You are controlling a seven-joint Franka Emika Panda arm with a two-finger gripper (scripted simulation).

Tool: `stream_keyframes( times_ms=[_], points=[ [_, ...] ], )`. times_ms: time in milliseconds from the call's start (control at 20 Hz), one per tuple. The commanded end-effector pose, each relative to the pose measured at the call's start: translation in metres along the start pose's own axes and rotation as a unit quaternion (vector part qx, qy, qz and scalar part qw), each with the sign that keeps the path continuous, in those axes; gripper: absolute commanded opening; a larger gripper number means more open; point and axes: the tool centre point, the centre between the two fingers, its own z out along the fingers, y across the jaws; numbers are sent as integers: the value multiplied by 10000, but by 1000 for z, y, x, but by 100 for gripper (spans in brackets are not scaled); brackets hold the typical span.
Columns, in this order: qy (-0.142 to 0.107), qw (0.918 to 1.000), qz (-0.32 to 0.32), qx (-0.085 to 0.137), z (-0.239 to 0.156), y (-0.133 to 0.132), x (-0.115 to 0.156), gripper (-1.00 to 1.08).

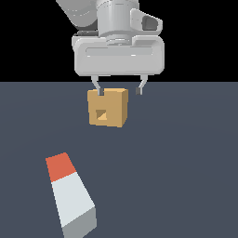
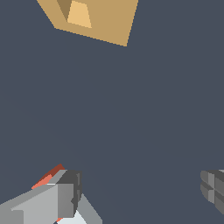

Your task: Insert the peg into the horizontal hole in a box.

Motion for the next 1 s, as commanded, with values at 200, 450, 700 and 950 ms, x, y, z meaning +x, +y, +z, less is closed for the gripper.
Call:
stream_keyframes(
  times_ms=[200,450,700,950],
  points=[
    [1,10000,-37,1,1,-2,-2,100],
    [5,9998,-187,4,6,-8,-9,100],
    [13,9990,-448,11,14,-18,-22,100],
    [24,9967,-812,20,26,-31,-41,100]
  ],
)
